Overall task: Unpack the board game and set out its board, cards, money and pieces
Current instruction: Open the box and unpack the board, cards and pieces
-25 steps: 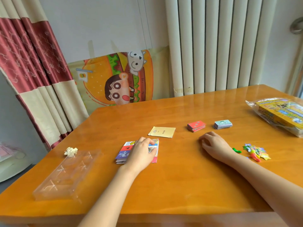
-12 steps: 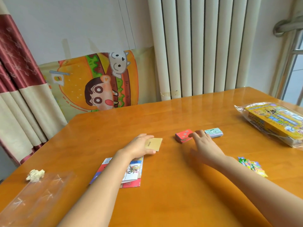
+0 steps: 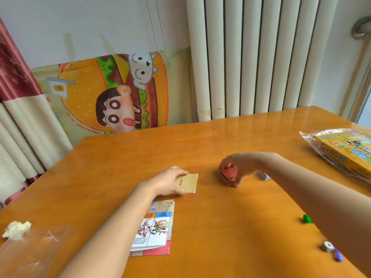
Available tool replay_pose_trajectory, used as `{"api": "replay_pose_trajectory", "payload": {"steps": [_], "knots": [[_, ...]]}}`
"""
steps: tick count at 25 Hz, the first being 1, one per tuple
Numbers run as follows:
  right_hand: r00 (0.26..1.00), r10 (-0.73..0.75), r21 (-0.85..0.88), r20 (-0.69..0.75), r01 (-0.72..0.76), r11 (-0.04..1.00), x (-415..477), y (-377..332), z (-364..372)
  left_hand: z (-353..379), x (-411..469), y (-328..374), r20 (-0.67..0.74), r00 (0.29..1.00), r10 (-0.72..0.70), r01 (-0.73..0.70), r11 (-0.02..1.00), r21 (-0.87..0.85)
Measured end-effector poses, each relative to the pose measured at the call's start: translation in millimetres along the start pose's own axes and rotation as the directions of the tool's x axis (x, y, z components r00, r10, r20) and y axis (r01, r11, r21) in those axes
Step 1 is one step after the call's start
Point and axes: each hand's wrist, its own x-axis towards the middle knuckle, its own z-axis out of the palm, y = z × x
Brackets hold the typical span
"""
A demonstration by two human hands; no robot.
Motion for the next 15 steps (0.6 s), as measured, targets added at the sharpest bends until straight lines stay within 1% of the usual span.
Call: {"api": "replay_pose_trajectory", "payload": {"steps": [2, 6, 9, 11, 13, 15], "knots": [[0.999, 0.032, -0.037, -0.014, -0.032, 0.999, 4.3, 0.8, -0.1, -0.4, 0.7, -3.2, -0.014, 1.000, 0.003, -0.003, 1.000, -0.007], [0.986, 0.140, -0.098, 0.093, -0.131, 0.987, 13.7, -0.1, 2.9, -0.2, 3.8, -10.0, -0.042, 0.998, -0.045, 0.045, 0.999, -0.012], [0.984, 0.155, -0.153, 0.089, -0.140, 0.978, 12.1, -3.0, 5.1, 0.1, 2.8, -16.9, -0.071, 0.992, -0.106, 0.106, 0.994, -0.002], [0.986, 0.151, -0.114, 0.071, -0.142, 0.983, 5.9, -8.5, 6.2, 0.3, -1.2, -22.7, -0.095, 0.983, -0.159, 0.160, 0.987, 0.002], [0.988, 0.147, 0.017, 0.058, -0.148, 0.989, 1.4, -14.0, 12.0, 1.1, -7.5, -28.2, -0.126, 0.963, -0.237, 0.241, 0.970, 0.019], [0.993, 0.120, 0.124, 0.004, -0.120, 0.985, 0.0, -19.4, 24.2, 4.4, -17.7, -34.5, -0.182, 0.919, -0.349, 0.362, 0.931, 0.046]]}}
